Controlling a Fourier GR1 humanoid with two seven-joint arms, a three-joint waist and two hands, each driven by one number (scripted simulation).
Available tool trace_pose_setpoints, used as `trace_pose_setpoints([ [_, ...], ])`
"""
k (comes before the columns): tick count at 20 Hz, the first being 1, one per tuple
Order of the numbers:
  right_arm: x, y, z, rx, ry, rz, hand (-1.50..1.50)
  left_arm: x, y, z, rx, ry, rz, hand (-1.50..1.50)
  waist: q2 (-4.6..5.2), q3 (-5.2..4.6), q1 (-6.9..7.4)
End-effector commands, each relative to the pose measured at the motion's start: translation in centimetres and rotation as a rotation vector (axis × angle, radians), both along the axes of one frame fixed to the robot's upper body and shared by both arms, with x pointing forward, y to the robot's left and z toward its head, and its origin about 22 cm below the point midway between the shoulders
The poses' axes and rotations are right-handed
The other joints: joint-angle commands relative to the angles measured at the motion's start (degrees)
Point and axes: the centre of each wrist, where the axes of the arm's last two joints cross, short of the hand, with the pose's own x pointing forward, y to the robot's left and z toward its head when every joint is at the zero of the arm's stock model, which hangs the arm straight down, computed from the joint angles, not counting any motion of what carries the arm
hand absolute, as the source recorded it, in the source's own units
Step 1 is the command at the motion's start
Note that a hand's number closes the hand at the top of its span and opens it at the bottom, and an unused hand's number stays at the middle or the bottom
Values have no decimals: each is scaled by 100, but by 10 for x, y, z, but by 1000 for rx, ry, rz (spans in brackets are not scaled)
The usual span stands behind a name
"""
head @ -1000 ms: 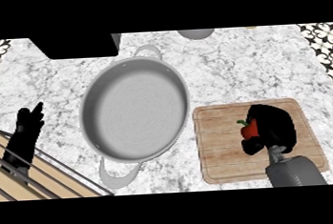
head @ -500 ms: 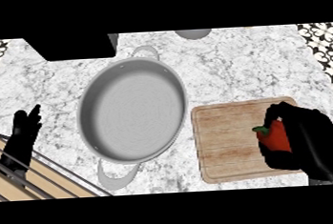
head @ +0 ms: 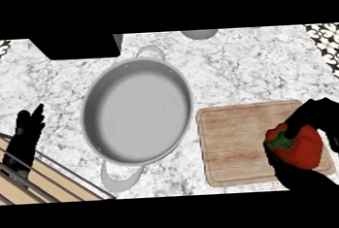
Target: Pick the bell pepper from the cutting board and place it in the pot
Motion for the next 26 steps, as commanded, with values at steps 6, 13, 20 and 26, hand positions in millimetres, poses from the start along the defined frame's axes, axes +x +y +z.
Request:
trace_pose_setpoints([
  [6, 10, 60, 60, 23, 23, 138, 150, 20, 3, 21, 12, -54, -4, 0, -4, 55, 94],
  [13, 41, 126, 85, 28, 152, 91, 150, 17, -21, 20, 15, -38, -34, 0, -9, 59, 155],
  [20, 89, 176, 69, -6, 265, 124, 150, 26, -10, 29, 12, -45, -24, 0, 17, 61, 210],
  [26, 118, 187, 15, 38, 421, 139, 150, 21, -17, 18, 23, -67, -44, 0, 28, 64, 200],
])
